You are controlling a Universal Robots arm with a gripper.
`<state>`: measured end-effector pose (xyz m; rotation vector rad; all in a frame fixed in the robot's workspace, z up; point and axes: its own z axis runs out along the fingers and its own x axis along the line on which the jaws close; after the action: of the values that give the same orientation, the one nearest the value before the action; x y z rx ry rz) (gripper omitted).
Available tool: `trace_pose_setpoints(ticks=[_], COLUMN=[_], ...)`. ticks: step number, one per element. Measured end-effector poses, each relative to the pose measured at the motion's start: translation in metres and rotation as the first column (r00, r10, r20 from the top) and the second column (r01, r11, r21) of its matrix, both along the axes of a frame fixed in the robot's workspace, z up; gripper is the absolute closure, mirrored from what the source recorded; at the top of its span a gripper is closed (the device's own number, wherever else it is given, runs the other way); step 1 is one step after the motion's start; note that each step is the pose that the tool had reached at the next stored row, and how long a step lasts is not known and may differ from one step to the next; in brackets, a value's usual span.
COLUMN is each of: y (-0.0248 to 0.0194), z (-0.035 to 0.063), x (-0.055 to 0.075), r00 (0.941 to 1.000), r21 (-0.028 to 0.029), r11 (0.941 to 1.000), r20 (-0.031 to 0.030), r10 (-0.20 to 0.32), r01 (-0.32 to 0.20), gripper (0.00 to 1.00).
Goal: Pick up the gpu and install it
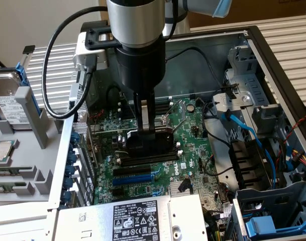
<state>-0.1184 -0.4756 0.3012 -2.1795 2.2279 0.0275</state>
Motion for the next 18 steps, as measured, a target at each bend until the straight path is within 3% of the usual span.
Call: trace_pose_setpoints(ticks=[18], y=[-0.0005], z=[-0.0068], x=[-0.0033], r00=[1.0], r21=[-0.0026], r11=[1.0], r20=[-0.0009], r10=[0.0], r01=[0.0], gripper=[0.73])
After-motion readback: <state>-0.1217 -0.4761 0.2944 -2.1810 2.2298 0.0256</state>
